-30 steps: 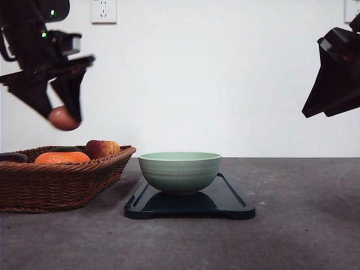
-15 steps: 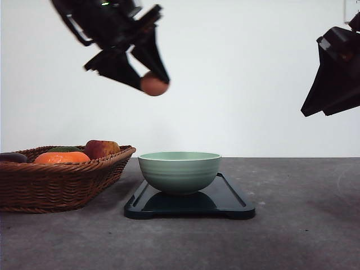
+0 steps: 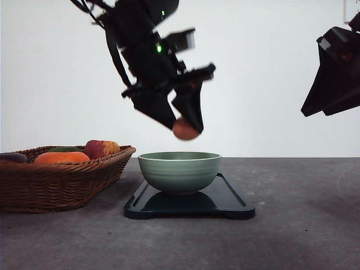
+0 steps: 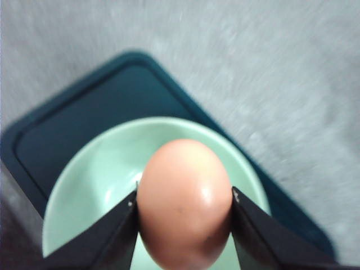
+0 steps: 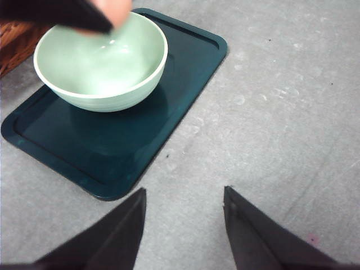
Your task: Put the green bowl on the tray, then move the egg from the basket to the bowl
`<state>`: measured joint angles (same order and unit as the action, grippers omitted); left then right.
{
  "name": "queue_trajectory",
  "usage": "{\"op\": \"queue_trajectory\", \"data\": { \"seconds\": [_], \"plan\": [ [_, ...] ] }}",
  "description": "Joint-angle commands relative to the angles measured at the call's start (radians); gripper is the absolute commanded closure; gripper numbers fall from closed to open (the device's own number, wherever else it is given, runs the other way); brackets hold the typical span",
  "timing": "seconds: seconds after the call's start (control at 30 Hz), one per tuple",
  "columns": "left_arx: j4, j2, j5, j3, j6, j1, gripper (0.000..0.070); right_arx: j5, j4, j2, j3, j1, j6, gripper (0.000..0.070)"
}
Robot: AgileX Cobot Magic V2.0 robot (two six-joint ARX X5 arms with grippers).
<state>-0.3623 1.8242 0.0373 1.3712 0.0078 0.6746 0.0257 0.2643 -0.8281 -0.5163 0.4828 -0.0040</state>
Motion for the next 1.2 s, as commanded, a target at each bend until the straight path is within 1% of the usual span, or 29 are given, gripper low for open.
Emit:
{"op": "queue_trajectory", "data": {
  "seconds": [0.0,0.43,0.9,1.17],
  "plan": [
    [0.010,0.042,-0.009,0.021,0.006,0.007,0.0478,0.000,-0.009,-0.008,-0.005,0.004,-0.008,0.0426],
    [-0.010,0.129,-0.017,0.021,0.004,-0.009,0.0477,0.000,-0.009,-0.008,-0.005,0.004,-0.008,0.0426],
    [-0.009,0.133,-0.016,0.021,0.003,-0.016,0.0476,0.000,-0.010,-0.008,-0.005,0.004,-0.008,0.0426],
    [0.018,0.134,-0.017,0.021,0.000,-0.017,0.0474,0.000,-0.011,-0.008,-0.005,0.004,-0.008,0.0426]
  ]
}}
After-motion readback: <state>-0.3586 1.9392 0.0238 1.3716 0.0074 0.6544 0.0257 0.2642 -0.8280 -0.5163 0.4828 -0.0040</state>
